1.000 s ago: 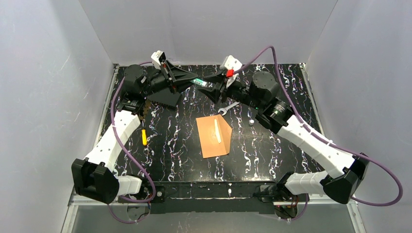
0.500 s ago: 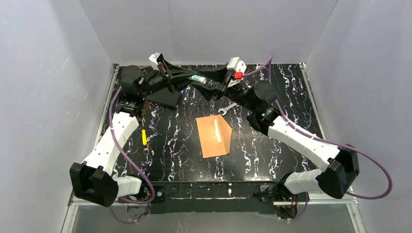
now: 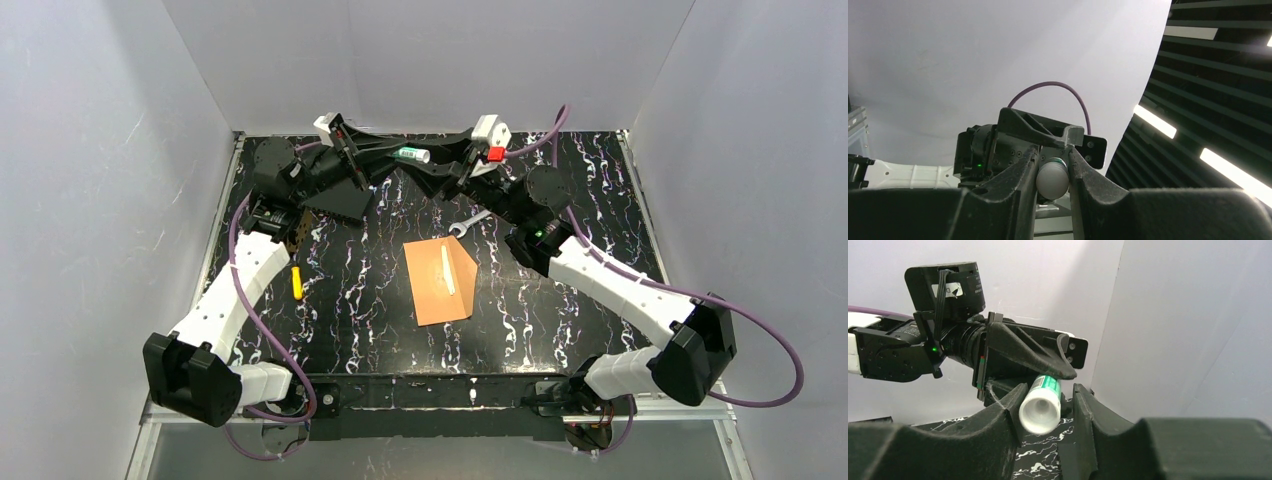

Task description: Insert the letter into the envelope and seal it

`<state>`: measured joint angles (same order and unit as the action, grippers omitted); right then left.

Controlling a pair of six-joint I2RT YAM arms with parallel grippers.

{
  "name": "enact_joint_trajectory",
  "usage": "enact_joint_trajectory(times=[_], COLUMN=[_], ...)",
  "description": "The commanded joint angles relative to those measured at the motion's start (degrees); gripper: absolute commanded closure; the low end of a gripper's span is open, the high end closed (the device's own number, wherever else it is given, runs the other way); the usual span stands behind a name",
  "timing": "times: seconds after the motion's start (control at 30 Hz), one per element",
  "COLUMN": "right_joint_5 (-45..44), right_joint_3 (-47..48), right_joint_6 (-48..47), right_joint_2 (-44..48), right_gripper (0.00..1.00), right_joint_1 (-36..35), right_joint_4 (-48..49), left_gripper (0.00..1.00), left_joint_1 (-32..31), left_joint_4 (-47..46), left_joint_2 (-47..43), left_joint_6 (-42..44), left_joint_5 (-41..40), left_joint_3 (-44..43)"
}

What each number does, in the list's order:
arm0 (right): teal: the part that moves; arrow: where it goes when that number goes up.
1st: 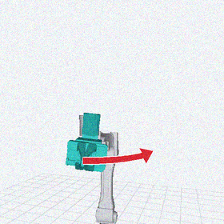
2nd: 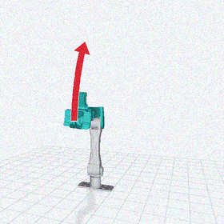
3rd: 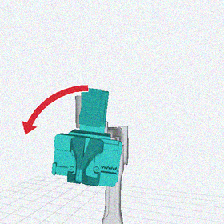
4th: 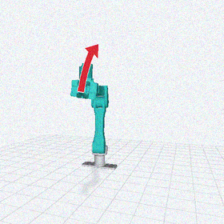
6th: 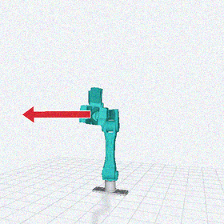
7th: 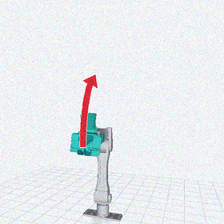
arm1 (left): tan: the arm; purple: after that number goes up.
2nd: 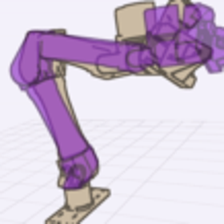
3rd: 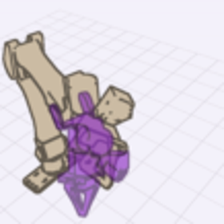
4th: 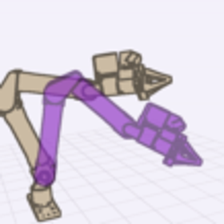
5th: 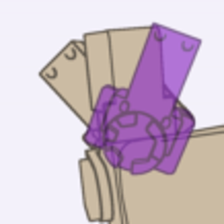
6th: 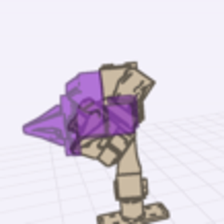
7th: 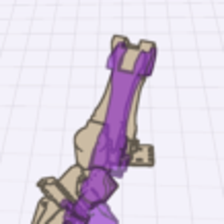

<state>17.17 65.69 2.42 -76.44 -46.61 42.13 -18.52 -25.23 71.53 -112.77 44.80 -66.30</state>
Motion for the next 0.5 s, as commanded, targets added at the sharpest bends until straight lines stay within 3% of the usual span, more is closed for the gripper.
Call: enact_joint_trajectory(times=[0.0, 0.27, 0.37, 0.47], right_joint_5=[0.75, 1.08, 0.03, -2.05], right_joint_3=[3.68, 5.03, 5.01, 5.39], right_joint_6=[-0.19, -0.90, -1.48, -1.97], right_joint_2=[-1.02, -0.78, -0.19, 0.72], right_gripper=[0.54, 0.89, 0.95, 0.99], right_joint_1=[0.03, 0.03, 0.03, 0.03], right_joint_4=[2.53, -1.81, -3.58, -6.11], left_gripper=[1.00, 1.00, 0.98, 0.64], left_joint_1=[-1.53, -1.86, -1.81, -1.78], left_joint_4=[-2.33, -3.17, -3.50, -3.51], left_joint_2=[-0.96, -0.93, -0.68, -0.79], left_joint_6=[-0.27, 0.60, 1.03, 2.76], left_joint_5=[-0.59, -1.39, -1.44, -1.63], left_joint_3=[0.11, -0.41, -0.92, -0.94])
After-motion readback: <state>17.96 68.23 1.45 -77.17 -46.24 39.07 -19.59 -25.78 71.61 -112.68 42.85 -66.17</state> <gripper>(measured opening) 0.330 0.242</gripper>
